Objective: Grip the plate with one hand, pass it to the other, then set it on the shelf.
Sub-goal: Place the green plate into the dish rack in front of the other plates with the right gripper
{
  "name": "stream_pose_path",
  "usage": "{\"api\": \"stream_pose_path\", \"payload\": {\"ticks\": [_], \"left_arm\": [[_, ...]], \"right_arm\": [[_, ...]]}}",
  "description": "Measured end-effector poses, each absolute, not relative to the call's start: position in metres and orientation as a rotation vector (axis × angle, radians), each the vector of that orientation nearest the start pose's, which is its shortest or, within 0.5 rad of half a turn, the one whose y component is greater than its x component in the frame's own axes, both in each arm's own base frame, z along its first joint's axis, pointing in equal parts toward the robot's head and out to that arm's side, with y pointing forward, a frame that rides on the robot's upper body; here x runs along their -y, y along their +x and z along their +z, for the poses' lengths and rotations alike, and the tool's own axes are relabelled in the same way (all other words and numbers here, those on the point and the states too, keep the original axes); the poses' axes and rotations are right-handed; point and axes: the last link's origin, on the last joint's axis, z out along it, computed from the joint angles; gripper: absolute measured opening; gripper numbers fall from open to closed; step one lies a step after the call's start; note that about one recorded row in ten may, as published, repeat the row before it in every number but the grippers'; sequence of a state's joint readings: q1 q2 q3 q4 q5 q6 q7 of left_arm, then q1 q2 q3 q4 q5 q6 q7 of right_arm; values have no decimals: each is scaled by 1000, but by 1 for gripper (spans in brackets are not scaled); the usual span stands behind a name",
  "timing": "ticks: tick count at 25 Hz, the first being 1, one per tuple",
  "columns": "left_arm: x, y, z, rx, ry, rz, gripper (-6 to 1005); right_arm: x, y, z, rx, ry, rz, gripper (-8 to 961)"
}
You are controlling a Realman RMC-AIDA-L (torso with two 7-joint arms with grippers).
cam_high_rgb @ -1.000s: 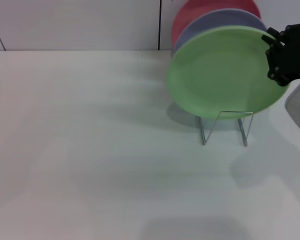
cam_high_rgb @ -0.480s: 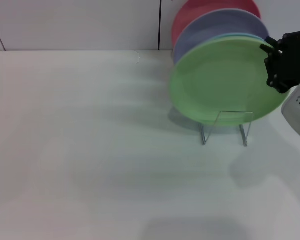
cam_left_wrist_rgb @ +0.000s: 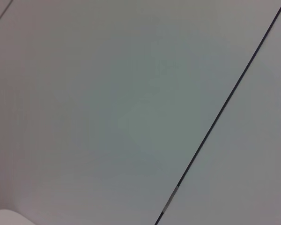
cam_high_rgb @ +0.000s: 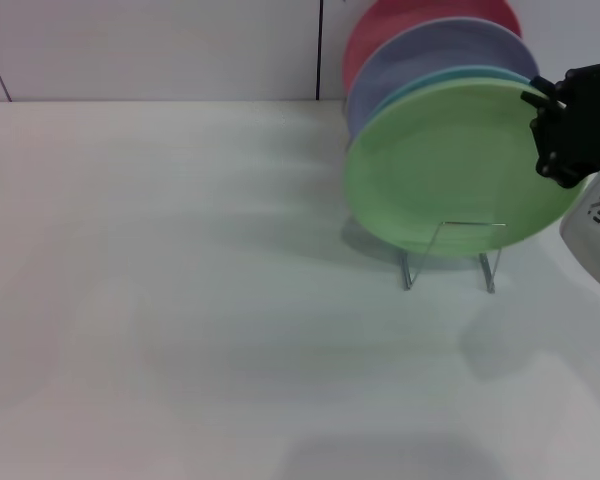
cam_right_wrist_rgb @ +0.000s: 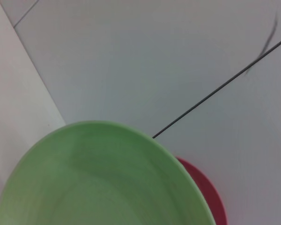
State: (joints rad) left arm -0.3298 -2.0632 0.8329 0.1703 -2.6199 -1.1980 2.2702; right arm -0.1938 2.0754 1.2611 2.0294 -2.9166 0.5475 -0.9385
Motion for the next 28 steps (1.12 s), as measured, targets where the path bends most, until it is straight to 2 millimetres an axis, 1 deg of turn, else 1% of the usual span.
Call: {"api": "stream_pose_path", "payload": {"ticks": [11, 28], "left_arm": [[-304, -386, 57, 953, -1243, -1076, 489], [-306, -385, 58, 956, -1242, -1079, 489]], "right_arm": [[-286, 149, 53, 244, -1973, -199, 31], [-283, 157, 52, 221, -1980, -223, 32]]}}
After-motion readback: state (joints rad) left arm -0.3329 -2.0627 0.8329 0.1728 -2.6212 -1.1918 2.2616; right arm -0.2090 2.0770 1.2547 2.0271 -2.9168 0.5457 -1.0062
